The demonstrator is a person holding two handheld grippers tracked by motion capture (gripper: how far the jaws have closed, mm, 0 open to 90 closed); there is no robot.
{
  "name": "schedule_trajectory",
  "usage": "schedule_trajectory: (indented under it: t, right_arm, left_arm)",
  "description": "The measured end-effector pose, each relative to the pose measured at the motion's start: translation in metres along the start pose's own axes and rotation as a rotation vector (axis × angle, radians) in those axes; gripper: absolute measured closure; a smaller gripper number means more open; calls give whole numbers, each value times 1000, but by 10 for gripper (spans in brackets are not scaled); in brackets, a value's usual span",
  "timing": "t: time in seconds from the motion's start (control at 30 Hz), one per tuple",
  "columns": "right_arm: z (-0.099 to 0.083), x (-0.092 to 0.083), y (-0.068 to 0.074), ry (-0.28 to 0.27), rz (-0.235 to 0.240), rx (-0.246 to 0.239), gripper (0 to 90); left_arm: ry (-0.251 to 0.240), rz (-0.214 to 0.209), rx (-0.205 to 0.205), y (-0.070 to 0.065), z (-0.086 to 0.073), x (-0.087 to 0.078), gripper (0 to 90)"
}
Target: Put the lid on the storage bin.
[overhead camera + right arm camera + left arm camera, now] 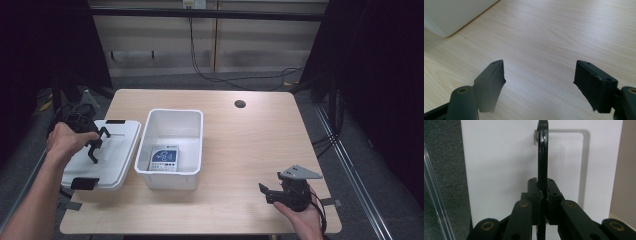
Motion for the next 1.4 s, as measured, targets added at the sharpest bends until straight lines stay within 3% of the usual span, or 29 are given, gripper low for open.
schedule_trajectory:
  t: [0.2, 0.83, 1.13, 1.23, 1.4]
  right_arm:
    - [0, 0, 0, 0, 0, 0, 239]
    - [0, 0, 0, 0, -1, 0, 234]
    - [0, 0, 0, -2, -2, 0, 233]
    - [0, 0, -1, 1, -4, 1, 233]
    - [0, 0, -1, 0, -4, -1, 233]
  left_arm:
    - [-7, 11, 16, -1, -1, -3, 849]
    - [-37, -25, 64, -3, -4, -35, 848]
    - [-47, -34, 89, -9, -7, -50, 848]
    - [-53, -41, 80, -11, -7, -58, 848]
    - [-59, -44, 107, -19, -7, -63, 848]
Point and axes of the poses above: each handheld gripper's, and its own axes: x roughly forward along the jaws, z roughly out of its top, y roughly to its left, the point moved 2 cm from there along x, roughly forward along the jaws, and after that the axes turned 12 degrees about -x, right-handed, at the moved point
